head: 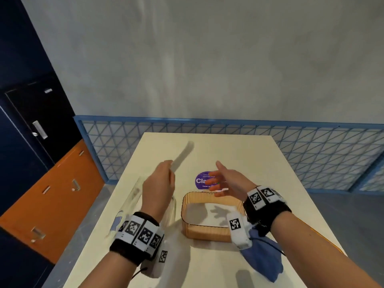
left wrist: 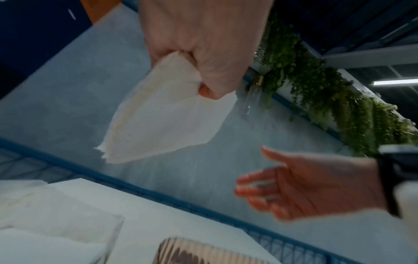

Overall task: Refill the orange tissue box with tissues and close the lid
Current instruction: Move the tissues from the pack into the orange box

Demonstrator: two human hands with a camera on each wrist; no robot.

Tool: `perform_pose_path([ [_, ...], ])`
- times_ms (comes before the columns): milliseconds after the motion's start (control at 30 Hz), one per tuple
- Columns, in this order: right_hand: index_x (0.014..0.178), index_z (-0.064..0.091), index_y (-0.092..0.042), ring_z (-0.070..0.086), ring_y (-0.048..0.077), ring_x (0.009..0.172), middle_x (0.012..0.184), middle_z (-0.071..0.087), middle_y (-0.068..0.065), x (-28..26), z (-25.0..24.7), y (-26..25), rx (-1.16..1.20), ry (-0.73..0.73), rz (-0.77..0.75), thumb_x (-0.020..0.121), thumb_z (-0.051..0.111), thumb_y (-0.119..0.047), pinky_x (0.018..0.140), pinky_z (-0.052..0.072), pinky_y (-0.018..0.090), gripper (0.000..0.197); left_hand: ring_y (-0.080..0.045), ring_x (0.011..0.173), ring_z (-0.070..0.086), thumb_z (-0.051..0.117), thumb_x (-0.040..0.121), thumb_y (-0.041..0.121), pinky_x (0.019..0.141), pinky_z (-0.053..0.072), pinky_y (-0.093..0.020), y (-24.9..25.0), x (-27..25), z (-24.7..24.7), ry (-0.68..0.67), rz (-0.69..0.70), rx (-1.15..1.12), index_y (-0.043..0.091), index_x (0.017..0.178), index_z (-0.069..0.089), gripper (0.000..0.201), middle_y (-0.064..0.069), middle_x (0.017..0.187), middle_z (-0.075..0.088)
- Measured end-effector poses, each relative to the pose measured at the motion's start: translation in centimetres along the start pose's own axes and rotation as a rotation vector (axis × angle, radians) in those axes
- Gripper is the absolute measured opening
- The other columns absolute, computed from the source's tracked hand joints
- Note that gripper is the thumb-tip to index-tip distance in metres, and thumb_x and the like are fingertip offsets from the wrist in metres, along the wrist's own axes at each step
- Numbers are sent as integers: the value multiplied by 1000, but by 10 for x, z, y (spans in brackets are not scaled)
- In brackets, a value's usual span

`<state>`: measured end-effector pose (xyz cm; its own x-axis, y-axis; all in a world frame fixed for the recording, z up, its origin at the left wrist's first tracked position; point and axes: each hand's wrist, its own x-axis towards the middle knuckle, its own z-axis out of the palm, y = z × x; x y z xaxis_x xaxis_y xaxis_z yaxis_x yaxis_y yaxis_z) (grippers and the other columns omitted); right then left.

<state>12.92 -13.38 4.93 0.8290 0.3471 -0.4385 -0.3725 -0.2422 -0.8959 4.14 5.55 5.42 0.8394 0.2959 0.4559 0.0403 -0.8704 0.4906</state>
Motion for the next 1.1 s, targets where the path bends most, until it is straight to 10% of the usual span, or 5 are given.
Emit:
perform_pose_path([
  [133, 114, 56, -5, 70, 31, 87, 109, 67, 19, -8, -3, -16, 181, -174, 99, 88, 43, -62, 65, 60, 34, 64, -28, 82, 66, 47, 90, 8, 65, 53, -35, 5, -21, 23, -125, 197, -37, 14, 116, 59, 29, -4, 105, 66],
  [300, 119, 54, 2, 60, 28, 87, 102, 60, 14, -12, -12, -22, -226, -44, 5, 88, 59, -10, 62, 53, 29, 33, -15, 112, 50, 48, 86, 32, 88, 47, -29, -1, -49, 52, -236, 510, -19, 22, 114, 51, 30, -2, 122, 57],
  [700, 109, 62, 2, 55, 23, 95, 111, 65, 18, -27, -31, -12, -614, 90, -409, 88, 58, -10, 82, 39, 33, 24, -26, 127, 43, 46, 94, 9, 99, 38, -36, 1, -22, 69, -430, -643, -791, 11, 146, 20, 58, -11, 140, 41],
  [900, 115, 61, -15, 59, 25, 110, 119, 65, 10, -22, -40, 28, -161, 98, -338, 87, 61, -8, 98, 44, 41, 29, -27, 104, 57, 43, 87, -3, 84, 47, -33, 1, -17, 67, -334, -528, -851, 12, 110, 56, 30, -9, 107, 63],
  [1100, 89, 52, -16, 52, 23, 91, 94, 57, 8, -9, -32, 92, -310, 284, -154, 81, 59, 4, 72, 43, 29, 23, -22, 90, 54, 43, 91, 7, 69, 42, -27, -1, -43, 78, -409, -385, -546, 7, 104, 57, 19, -4, 93, 60],
])
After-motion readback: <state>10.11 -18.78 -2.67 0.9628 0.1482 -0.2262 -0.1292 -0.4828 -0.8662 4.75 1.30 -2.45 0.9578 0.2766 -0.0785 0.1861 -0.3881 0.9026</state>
